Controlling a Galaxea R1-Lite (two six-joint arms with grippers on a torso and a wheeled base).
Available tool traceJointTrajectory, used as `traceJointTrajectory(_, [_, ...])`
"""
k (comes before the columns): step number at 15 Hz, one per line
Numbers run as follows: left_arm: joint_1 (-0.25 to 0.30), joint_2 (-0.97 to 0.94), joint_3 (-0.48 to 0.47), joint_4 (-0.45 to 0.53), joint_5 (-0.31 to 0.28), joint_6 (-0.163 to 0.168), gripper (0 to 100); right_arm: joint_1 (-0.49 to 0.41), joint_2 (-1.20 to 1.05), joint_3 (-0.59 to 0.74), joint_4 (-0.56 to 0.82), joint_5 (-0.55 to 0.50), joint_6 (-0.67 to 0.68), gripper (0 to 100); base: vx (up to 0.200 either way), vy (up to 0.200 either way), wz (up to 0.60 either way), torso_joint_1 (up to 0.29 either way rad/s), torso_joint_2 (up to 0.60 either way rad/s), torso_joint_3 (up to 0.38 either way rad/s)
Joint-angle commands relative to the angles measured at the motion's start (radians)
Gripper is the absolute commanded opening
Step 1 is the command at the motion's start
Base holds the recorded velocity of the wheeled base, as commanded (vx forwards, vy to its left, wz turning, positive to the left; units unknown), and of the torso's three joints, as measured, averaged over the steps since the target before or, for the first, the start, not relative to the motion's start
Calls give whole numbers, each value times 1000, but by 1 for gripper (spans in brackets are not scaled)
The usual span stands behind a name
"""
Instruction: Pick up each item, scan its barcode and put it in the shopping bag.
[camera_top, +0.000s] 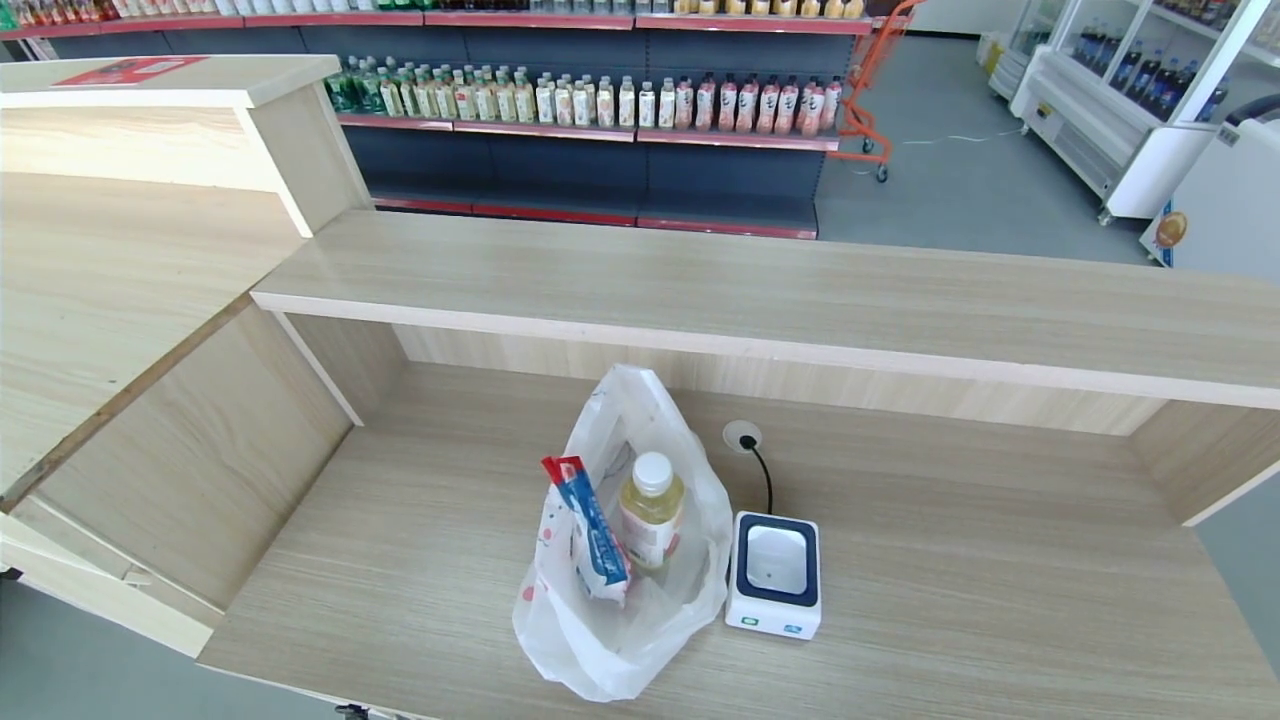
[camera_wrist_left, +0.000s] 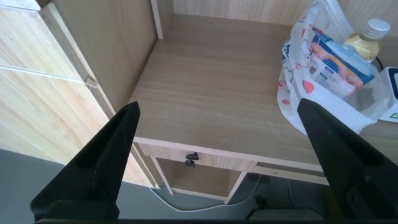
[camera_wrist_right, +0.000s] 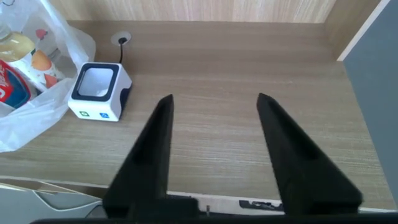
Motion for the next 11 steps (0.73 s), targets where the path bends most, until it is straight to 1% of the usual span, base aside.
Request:
traceJointTrajectory(1, [0, 0, 0, 0, 0, -1, 100, 0, 2, 0, 0, -1, 12, 0, 0, 0, 0, 0, 0, 0])
traceJointTrajectory(11, [0, 0, 0, 0, 0, -1, 100, 0, 2, 0, -2, -1, 14, 0, 0, 0, 0, 0, 0, 0])
